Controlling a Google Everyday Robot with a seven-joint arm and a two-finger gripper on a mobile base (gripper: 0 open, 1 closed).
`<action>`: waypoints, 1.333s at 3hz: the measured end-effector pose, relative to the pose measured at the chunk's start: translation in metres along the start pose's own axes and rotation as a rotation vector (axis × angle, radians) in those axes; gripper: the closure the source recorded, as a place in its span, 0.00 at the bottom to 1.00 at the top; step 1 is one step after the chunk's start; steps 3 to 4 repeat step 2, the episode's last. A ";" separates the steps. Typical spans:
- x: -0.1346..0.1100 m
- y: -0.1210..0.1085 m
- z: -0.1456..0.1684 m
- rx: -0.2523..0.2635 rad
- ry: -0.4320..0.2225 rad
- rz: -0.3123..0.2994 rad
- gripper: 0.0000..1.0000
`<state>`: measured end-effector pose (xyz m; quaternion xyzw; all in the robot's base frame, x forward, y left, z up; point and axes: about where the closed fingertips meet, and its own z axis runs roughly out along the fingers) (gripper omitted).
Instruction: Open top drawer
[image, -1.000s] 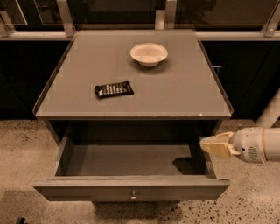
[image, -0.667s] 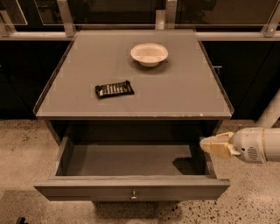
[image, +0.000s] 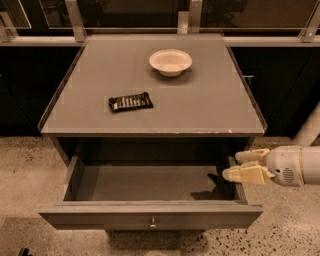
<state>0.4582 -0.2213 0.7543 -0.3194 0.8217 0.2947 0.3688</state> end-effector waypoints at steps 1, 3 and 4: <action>0.000 0.000 0.000 0.000 0.000 0.000 0.00; 0.000 0.000 0.000 0.000 0.000 0.000 0.00; 0.000 0.000 0.000 0.000 0.000 0.000 0.00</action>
Offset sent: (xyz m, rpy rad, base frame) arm 0.0000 0.0000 0.0000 0.0000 0.0000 0.0000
